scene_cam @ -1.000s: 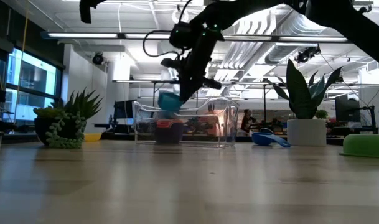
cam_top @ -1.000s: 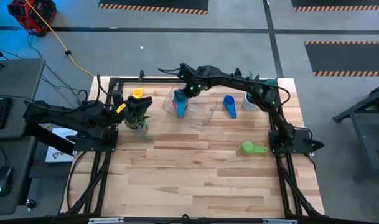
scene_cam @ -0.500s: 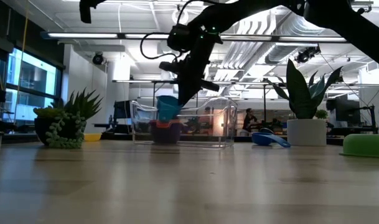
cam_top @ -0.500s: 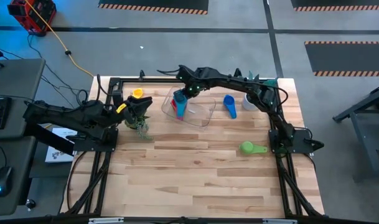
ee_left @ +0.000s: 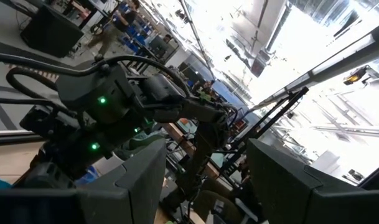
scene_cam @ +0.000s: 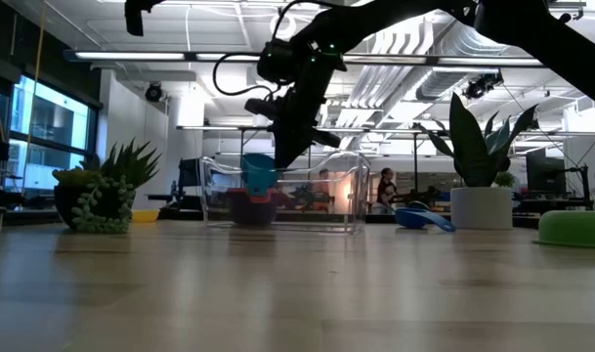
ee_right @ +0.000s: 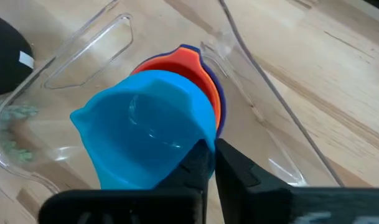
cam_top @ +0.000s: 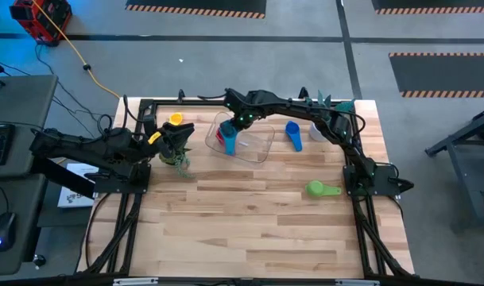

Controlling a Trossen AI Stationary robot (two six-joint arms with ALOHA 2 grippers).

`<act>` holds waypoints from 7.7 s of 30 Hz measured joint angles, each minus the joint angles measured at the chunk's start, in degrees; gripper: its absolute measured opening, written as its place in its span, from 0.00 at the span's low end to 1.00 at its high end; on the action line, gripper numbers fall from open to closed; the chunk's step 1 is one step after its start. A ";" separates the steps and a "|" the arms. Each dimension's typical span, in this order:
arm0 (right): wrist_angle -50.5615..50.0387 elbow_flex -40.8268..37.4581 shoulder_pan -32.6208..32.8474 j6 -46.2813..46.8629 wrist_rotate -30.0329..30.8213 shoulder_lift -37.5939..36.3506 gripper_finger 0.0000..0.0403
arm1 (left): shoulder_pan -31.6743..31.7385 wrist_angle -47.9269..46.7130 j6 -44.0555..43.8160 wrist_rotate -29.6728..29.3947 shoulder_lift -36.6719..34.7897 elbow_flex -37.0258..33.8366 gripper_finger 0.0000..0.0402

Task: Nest measuring cups in basket
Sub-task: Stack the light blue measuring cup on top of the red measuring cup on the transparent bin, then stack the green measuring cup on top of the light blue measuring cup on the transparent bin

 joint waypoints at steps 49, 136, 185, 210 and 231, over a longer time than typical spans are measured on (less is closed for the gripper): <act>5.88 -69.17 29.41 40.49 7.38 -72.60 0.32 | 0.01 0.76 1.27 -1.36 0.00 0.00 0.54; 25.90 -91.14 48.18 91.39 14.93 -55.58 0.32 | 0.01 0.74 1.64 -1.18 0.00 0.00 0.54; 4.09 -11.20 27.73 -42.75 67.22 -7.86 0.00 | 0.01 11.76 0.49 1.52 0.00 0.00 0.54; 18.29 -11.63 22.43 -54.77 57.89 -3.54 0.00 | -0.01 13.20 0.13 3.39 0.00 0.00 0.54; 14.57 -11.31 23.60 -54.09 50.88 -4.09 0.34 | 0.01 13.18 0.15 3.39 0.00 0.00 0.54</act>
